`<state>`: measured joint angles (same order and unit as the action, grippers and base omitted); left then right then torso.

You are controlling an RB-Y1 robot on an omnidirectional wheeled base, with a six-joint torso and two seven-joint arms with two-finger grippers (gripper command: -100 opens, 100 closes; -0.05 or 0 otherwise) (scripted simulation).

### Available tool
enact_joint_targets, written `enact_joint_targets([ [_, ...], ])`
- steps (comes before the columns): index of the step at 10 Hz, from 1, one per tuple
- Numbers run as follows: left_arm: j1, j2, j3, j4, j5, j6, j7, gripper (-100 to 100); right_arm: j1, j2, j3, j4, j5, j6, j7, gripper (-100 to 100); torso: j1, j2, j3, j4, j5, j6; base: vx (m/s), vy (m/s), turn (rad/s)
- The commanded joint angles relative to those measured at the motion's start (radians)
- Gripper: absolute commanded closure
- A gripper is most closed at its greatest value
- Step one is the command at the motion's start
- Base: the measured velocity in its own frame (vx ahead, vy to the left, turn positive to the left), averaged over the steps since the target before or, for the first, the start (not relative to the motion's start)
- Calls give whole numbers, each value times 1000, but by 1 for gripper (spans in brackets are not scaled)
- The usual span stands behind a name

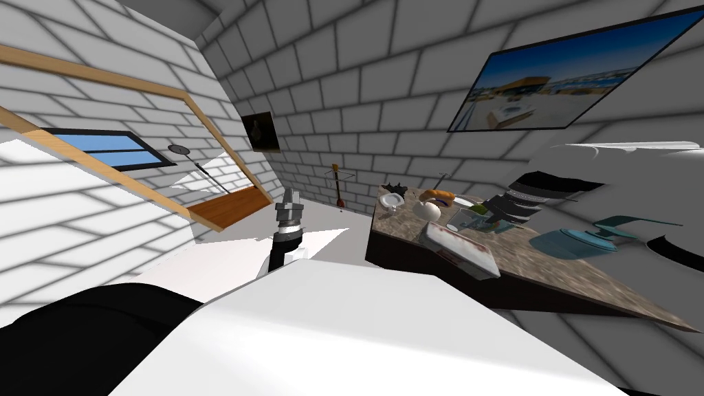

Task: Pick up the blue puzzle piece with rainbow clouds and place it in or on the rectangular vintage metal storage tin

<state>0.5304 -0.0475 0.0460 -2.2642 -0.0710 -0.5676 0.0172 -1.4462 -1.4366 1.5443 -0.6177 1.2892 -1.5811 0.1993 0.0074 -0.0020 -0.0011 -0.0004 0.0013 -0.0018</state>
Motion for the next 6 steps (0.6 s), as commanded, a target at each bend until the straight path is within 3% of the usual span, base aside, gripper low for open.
enact_joint_targets([
  [1, 0, 0, 0, 0, 0, 0, 0, 0, -14, -6, 3, -10, -8, -37, 15, 100, 0, 0, 0, 0, 0, 0, 38, 60, -14],
  [2, 0, 0, 0, 0, 0, 0, 0, 0, -10, -18, 1, -31, -5, -19, 0, 100, -1, 1, 0, 0, 0, 0, 16, 26, -5],
  [3, 0, 0, 0, 0, 0, 0, 0, 0, -11, -20, 1, -36, -6, -24, -2, -100, -4, 2, 1, 0, -1, 0, 2, 7, 2],
  [6, 0, 0, 0, 0, 0, 0, 0, 0, -11, -19, 1, -35, -6, -23, -2, -100, -7, 3, 1, 0, -2, 0, 0, 0, 0],
])
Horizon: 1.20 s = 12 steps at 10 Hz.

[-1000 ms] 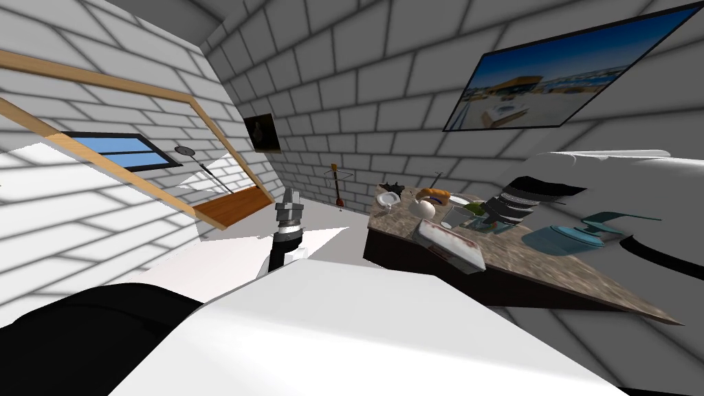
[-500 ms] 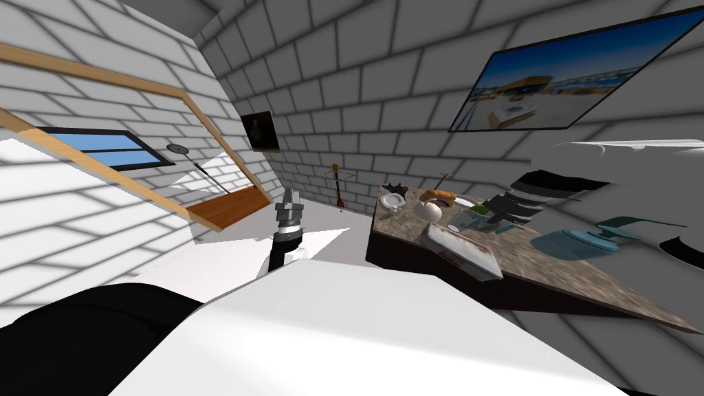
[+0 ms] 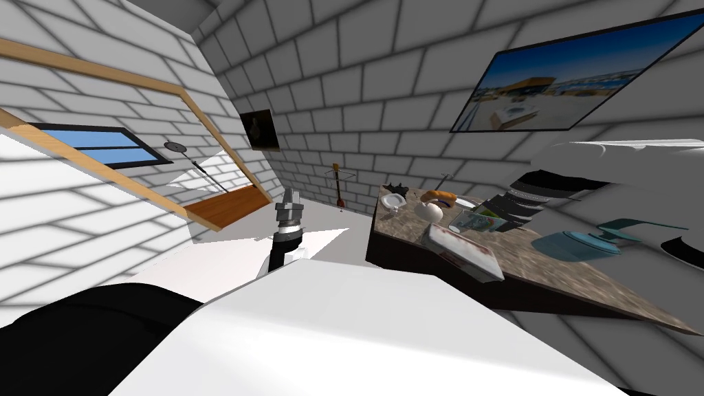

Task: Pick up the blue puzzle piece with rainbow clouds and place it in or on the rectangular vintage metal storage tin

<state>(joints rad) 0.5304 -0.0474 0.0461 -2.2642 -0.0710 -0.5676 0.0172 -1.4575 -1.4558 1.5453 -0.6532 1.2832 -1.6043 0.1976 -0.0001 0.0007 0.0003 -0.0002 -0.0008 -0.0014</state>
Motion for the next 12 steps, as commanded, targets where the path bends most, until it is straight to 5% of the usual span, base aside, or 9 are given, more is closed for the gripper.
enact_joint_targets([
  [1, 0, 0, 0, 0, 0, 0, 0, 0, 0, 0, 0, 0, 0, 0, 0, -100, 0, 0, 0, 0, 0, 0, 0, 0, 0],
  [2, 0, 0, 0, 0, 0, 0, 0, 0, 0, 0, 0, 0, 0, 0, 0, 0, 0, 0, 0, 0, 0, 0, 0, 0, 0],
  [3, 0, 0, 0, 0, 0, 0, 0, 0, -31, -14, 12, 9, 8, -27, -13, -100, 0, 0, 0, 0, 0, 0, -44, -26, 199],
  [7, 0, 0, 0, 0, 0, 0, 0, 0, -126, -55, 49, 36, 34, -109, -54, -100, -4, 5, 3, 1, -1, 0, -80, -60, 244],
  [9, 0, 0, 0, 0, 0, 0, 0, 0, -131, -49, 51, 53, 36, -113, -46, -100, -3, 5, 3, 1, -1, 0, -60, -37, 97],
  [10, 0, 0, 0, 0, 0, 0, 0, 0, -133, -50, 52, 54, 37, -117, -47, 0, -2, 3, 2, 1, -1, 1, -6, -4, -5],
  [12, 0, 0, 0, 0, 0, 0, 0, 0, -132, -50, 52, 54, 37, -117, -47, 0, -1, 0, 0, 0, 0, 0, 0, 0, 0],
])
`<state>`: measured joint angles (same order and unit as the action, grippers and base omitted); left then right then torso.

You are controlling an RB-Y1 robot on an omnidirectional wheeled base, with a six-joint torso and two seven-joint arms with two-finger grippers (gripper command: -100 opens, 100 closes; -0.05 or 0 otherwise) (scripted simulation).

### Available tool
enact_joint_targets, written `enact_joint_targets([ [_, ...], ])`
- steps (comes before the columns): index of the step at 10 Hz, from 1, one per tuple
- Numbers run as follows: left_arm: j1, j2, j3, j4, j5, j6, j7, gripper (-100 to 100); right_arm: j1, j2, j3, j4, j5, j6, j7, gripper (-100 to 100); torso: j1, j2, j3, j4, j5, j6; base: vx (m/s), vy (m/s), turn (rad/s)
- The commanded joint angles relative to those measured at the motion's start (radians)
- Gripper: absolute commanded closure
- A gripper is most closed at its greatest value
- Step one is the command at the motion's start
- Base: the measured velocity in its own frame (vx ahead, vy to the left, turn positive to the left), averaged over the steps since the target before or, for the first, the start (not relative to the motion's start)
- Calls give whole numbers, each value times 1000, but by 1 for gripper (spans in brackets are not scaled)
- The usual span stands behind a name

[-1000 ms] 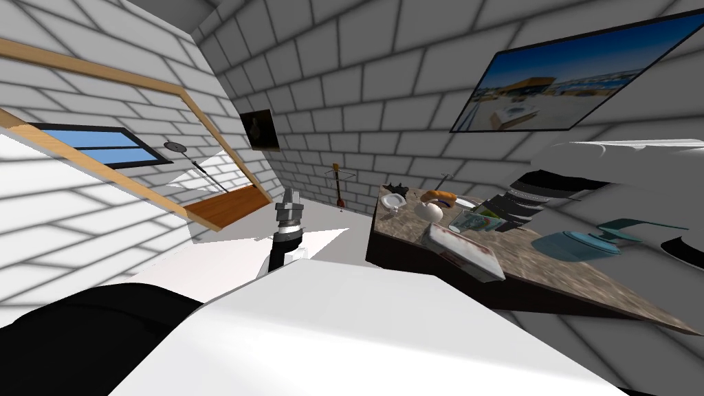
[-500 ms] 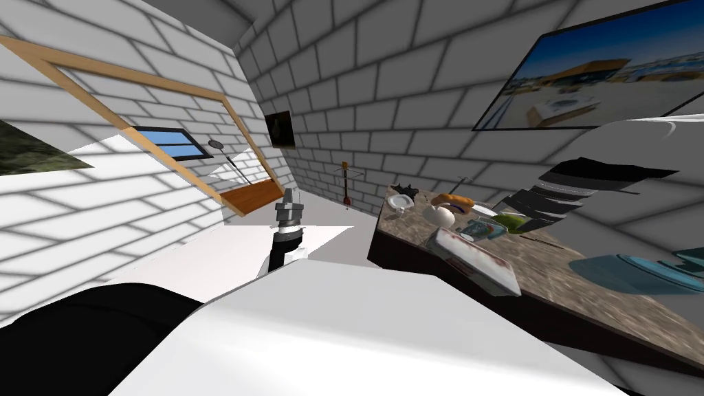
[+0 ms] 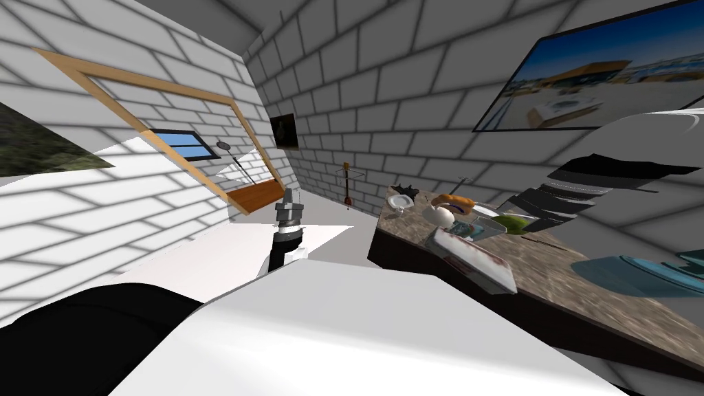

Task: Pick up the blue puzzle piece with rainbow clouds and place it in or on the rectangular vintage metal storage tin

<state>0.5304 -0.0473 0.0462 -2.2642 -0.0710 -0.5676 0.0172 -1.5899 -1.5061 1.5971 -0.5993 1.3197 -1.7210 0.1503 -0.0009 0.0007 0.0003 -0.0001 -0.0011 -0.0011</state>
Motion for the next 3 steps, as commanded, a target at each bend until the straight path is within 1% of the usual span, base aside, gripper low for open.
enact_joint_targets([
  [1, 0, 0, 0, 0, 0, 0, 0, 0, 0, 0, 0, 0, 0, 0, 0, 0, 0, 0, 0, 0, 0, 0, 0, 0, 0],
  [3, 0, 0, 0, 0, 0, 0, 0, 0, 0, 0, 0, 0, 0, 0, 0, 0, 0, 0, 0, 0, 0, 0, 0, 0, 0],
])
